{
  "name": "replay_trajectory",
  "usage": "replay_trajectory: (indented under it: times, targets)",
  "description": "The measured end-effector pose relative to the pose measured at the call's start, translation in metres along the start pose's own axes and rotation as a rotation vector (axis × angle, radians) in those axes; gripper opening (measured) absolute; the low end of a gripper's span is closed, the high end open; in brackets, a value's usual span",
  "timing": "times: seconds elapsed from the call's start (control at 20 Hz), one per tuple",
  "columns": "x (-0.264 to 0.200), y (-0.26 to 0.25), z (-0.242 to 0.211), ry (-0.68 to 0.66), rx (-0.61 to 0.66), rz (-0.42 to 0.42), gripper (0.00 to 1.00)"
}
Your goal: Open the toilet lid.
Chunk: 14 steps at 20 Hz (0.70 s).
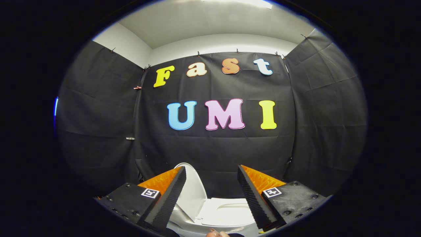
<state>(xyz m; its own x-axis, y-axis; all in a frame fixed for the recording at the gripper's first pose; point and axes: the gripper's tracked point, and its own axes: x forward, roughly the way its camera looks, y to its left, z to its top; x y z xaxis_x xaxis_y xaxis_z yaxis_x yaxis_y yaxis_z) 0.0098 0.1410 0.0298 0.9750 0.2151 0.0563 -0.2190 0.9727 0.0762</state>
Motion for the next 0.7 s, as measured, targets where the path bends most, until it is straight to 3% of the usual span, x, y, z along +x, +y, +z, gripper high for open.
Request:
replay_trajectory:
  times: [0.7]
  targets:
    - [-0.0005, 0.0074, -0.0086, 0.027, -0.019, 0.020, 0.98]
